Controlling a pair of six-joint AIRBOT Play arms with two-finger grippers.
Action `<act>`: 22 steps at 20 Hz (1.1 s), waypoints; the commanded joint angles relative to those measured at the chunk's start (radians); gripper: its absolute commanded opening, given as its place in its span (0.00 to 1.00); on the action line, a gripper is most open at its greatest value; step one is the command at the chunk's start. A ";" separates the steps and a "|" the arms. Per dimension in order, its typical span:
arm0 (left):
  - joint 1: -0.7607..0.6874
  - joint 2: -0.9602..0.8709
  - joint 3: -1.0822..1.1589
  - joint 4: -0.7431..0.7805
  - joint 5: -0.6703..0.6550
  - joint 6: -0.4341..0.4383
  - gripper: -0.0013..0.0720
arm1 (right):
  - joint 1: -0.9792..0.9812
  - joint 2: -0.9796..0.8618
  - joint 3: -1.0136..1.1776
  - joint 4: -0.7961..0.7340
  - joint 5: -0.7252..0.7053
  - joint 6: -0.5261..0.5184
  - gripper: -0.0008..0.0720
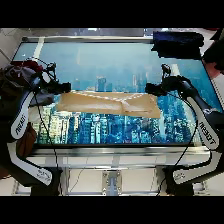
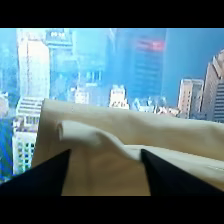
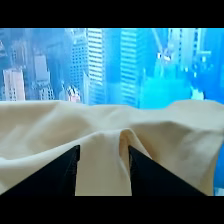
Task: Fold the shirts.
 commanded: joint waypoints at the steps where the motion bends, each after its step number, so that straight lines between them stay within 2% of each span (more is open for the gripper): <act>1: -0.014 0.049 0.005 -0.003 0.006 -0.017 0.87 | -0.013 0.006 0.093 -0.053 -0.100 -0.003 0.48; 3: -0.031 0.111 0.005 -0.009 0.007 -0.017 0.87 | -0.016 0.013 0.193 -0.121 -0.198 -0.003 0.48; 6: -0.067 0.206 0.005 -0.008 0.007 -0.016 0.87 | -0.027 0.023 0.367 -0.195 -0.446 -0.008 0.48; 8: -0.090 0.254 0.005 -0.008 0.007 0.032 0.87 | -0.054 0.027 0.433 -0.317 -0.620 -0.042 0.49; 10: -0.109 0.289 0.005 -0.008 0.007 0.075 0.87 | -0.128 0.053 0.416 -0.314 -0.699 -0.085 0.50; 11: -0.117 0.298 0.005 -0.009 0.006 0.090 0.87 | -0.177 0.069 0.389 -0.273 -0.704 -0.100 0.50; 15: -0.163 0.299 0.005 -0.008 0.008 0.097 0.87 | -0.361 0.107 0.187 0.067 -0.610 -0.193 0.56; 17: -0.195 0.290 0.005 -0.008 0.013 0.101 0.87 | -0.404 0.105 0.040 0.132 -0.536 -0.220 0.63; 19: -0.233 0.273 0.005 -0.008 0.015 0.158 0.87 | -0.422 0.087 -0.089 0.193 -0.439 -0.246 0.67; 20: -0.250 0.264 0.005 -0.008 0.015 0.172 0.87 | -0.422 0.070 -0.128 0.232 -0.402 -0.257 0.72; 22: -0.280 0.244 0.004 -0.008 0.017 0.179 0.87 | -0.415 0.016 -0.146 0.338 -0.381 -0.322 0.73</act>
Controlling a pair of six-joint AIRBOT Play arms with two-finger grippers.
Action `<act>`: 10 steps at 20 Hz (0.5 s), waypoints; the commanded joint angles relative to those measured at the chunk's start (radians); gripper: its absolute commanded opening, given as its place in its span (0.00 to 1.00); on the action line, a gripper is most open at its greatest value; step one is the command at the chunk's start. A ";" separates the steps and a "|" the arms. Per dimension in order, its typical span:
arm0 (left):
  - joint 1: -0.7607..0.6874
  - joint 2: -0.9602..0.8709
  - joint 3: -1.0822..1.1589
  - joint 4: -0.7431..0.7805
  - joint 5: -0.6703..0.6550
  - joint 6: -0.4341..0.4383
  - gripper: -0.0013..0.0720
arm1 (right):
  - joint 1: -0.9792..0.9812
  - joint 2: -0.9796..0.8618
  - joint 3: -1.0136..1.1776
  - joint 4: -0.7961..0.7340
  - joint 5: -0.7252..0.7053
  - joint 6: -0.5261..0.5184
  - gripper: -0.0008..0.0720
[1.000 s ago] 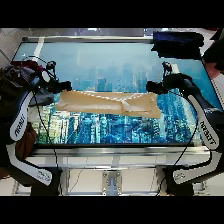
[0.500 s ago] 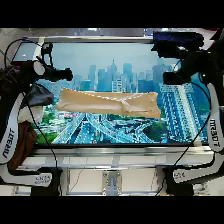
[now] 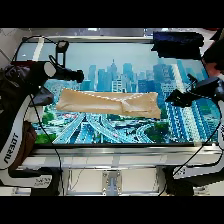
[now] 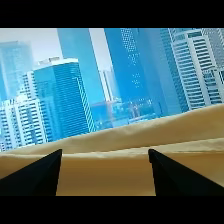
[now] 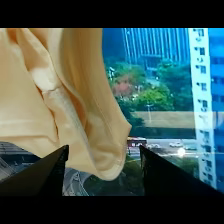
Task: Fold the shirts.
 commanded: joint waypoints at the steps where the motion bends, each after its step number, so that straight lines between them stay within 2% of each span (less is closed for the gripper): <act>1: -0.056 -0.031 0.000 0.000 0.005 0.035 0.87 | -0.015 -0.072 -0.085 0.195 0.093 -0.097 0.75; 2: -0.066 -0.041 0.000 0.000 0.005 0.034 0.87 | -0.015 -0.097 -0.085 0.212 0.109 -0.097 0.79; 4: -0.083 -0.055 0.000 0.000 0.005 0.034 0.87 | -0.013 -0.138 -0.085 0.248 0.129 -0.098 0.97; 10: -0.094 -0.082 0.000 0.000 0.005 0.034 0.87 | 0.035 -0.190 -0.064 0.265 0.124 -0.113 0.97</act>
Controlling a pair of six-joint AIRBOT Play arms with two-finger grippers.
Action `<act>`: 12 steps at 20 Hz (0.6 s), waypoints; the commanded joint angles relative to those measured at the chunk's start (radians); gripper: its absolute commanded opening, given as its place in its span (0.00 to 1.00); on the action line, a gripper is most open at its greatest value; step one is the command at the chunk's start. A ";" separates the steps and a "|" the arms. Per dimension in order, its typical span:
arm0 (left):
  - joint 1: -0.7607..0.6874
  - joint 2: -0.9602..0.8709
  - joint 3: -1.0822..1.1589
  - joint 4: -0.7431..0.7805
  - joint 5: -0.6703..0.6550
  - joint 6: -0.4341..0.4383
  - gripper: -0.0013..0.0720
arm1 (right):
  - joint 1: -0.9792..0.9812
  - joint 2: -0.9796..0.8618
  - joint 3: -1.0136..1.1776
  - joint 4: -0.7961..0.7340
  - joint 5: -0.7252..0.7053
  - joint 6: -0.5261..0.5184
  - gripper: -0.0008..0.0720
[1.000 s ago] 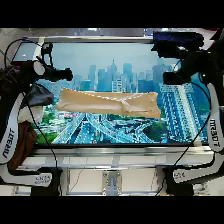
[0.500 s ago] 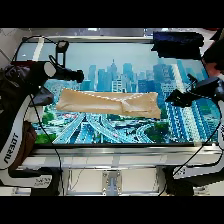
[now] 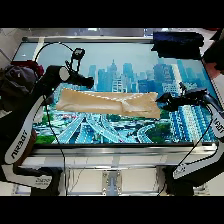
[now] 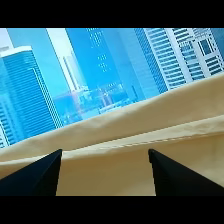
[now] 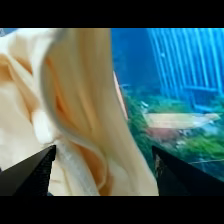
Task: Fold the shirts.
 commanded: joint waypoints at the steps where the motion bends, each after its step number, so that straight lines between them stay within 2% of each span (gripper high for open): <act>1: -0.007 -0.017 0.000 0.000 0.000 0.002 0.87 | 0.047 -0.030 0.022 0.014 0.010 -0.015 0.97; 4: -0.008 -0.037 0.000 0.000 0.000 0.002 0.87 | 0.127 -0.041 0.069 0.013 0.005 -0.014 0.95; 5: -0.009 -0.047 0.000 0.000 0.000 0.002 0.87 | 0.153 -0.041 0.082 0.012 0.004 -0.013 0.90; 6: -0.011 -0.058 0.000 -0.001 0.000 0.001 0.87 | 0.177 -0.041 0.098 0.011 -0.012 -0.011 0.74; 7: -0.015 -0.069 0.000 -0.003 0.000 0.001 0.87 | 0.193 -0.040 0.117 0.011 -0.033 -0.005 0.47; 8: -0.021 -0.084 0.000 -0.026 -0.001 0.002 0.87 | 0.203 -0.036 0.139 0.010 -0.066 -0.001 0.12; 9: -0.028 -0.099 0.000 -0.058 -0.001 0.001 0.85 | 0.205 -0.030 0.165 0.009 -0.108 0.006 0.04; 10: -0.037 -0.116 0.000 -0.101 -0.001 0.002 0.71 | 0.205 -0.019 0.198 0.007 -0.167 0.008 0.03; 12: -0.064 -0.151 0.000 -0.182 0.000 0.002 0.25 | 0.205 0.018 0.268 -0.001 -0.272 0.014 0.03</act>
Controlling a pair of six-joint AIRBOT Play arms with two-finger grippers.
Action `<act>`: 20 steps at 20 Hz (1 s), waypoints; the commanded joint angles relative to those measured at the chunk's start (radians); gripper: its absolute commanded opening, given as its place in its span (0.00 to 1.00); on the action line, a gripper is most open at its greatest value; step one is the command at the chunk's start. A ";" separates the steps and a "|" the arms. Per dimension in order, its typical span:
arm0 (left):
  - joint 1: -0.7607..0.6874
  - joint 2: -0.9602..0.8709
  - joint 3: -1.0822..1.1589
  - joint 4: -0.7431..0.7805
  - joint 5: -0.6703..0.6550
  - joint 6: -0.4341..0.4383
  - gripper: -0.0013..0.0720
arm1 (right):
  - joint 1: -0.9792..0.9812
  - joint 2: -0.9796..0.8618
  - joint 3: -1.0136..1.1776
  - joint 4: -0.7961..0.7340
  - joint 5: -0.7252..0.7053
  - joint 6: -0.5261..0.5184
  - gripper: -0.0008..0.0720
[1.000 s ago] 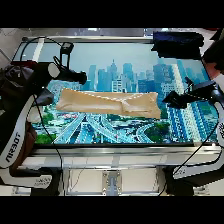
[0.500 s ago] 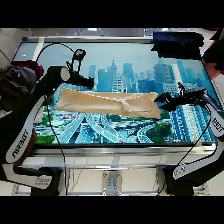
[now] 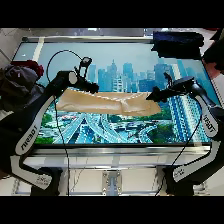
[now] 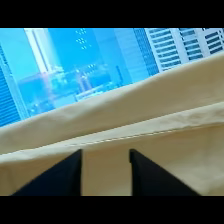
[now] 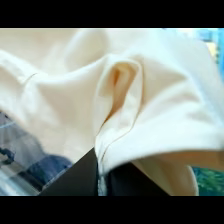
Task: Fold the shirts.
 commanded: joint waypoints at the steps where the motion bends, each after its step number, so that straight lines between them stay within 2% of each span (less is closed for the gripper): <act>1: -0.044 -0.061 0.000 -0.128 -0.001 0.001 0.09 | 0.014 0.056 0.110 -0.008 -0.177 0.036 0.03; 2: -0.069 -0.083 0.000 -0.146 -0.002 0.001 0.03 | 0.014 0.089 0.143 -0.010 -0.205 0.058 0.03; 6: -0.192 -0.156 0.000 -0.224 -0.002 0.002 0.03 | 0.014 0.219 0.262 -0.027 -0.304 0.113 0.03; 10: -0.311 -0.192 0.000 -0.416 0.050 0.139 0.03 | 0.015 0.279 0.384 -0.029 -0.376 0.191 0.03; 12: -0.323 -0.170 0.017 -0.432 0.077 0.139 0.03 | 0.030 0.280 0.439 -0.031 -0.378 0.225 0.03; 14: -0.272 -0.098 0.034 -0.388 0.063 0.139 0.03 | 0.068 0.280 0.470 -0.031 -0.367 0.252 0.03; 16: -0.179 0.013 0.034 -0.282 0.010 0.138 0.03 | 0.140 0.275 0.475 -0.041 -0.313 0.282 0.03; 18: -0.050 0.150 0.034 -0.174 -0.108 0.137 0.03 | 0.241 0.255 0.475 -0.071 -0.199 0.324 0.03; 20: 0.099 0.294 0.034 -0.140 -0.237 0.135 0.03 | 0.366 0.216 0.474 -0.090 -0.050 0.346 0.03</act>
